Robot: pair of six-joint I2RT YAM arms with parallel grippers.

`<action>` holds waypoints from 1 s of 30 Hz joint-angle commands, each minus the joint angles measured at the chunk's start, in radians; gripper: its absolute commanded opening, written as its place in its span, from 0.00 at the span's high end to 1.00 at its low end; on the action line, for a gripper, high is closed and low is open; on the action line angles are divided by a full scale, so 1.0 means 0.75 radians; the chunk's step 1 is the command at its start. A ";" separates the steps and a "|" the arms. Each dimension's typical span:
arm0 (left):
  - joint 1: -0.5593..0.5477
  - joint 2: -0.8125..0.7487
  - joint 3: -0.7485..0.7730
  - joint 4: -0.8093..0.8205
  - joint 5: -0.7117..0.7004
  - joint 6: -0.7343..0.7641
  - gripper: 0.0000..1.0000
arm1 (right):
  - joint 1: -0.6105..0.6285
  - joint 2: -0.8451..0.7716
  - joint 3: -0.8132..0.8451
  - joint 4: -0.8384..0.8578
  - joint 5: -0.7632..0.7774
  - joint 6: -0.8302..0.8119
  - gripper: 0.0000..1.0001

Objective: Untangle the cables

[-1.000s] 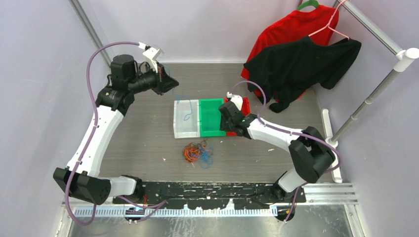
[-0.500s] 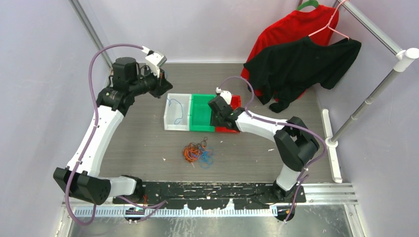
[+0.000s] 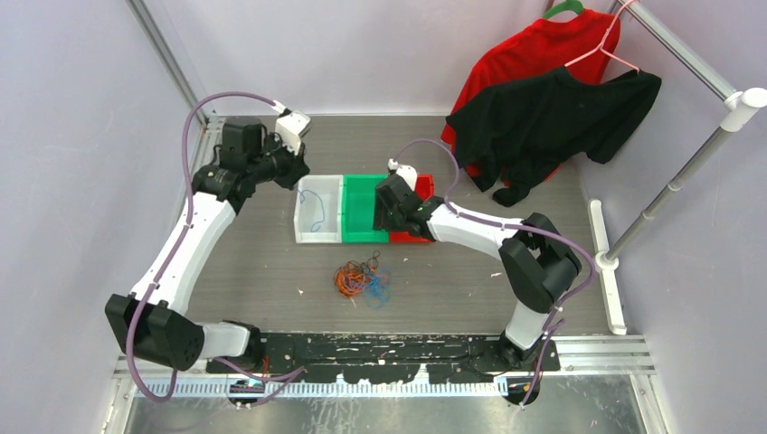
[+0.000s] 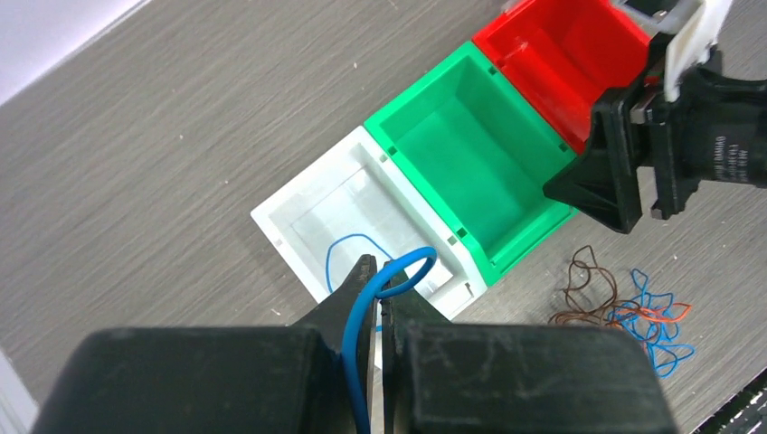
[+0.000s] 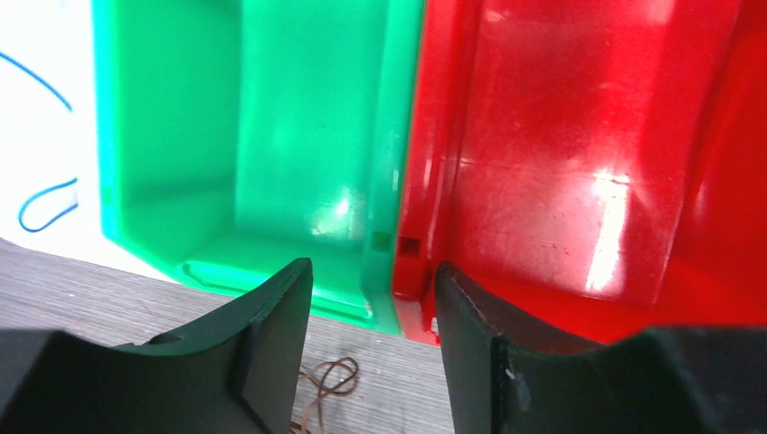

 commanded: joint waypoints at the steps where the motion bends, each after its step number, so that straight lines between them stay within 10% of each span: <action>1: -0.002 0.024 -0.016 0.096 -0.035 0.026 1.00 | 0.014 -0.052 0.063 0.107 -0.009 0.035 0.38; 14: -0.003 0.102 0.029 -0.116 0.027 0.112 0.68 | 0.020 -0.446 -0.222 0.040 -0.092 0.002 0.22; 25: -0.004 0.128 0.058 -0.207 0.238 -0.043 0.87 | 0.036 -0.541 -0.304 0.000 -0.104 0.027 0.22; 30: -0.010 0.215 0.109 -0.199 0.279 -0.133 0.79 | 0.051 -0.543 -0.307 0.000 -0.100 0.032 0.22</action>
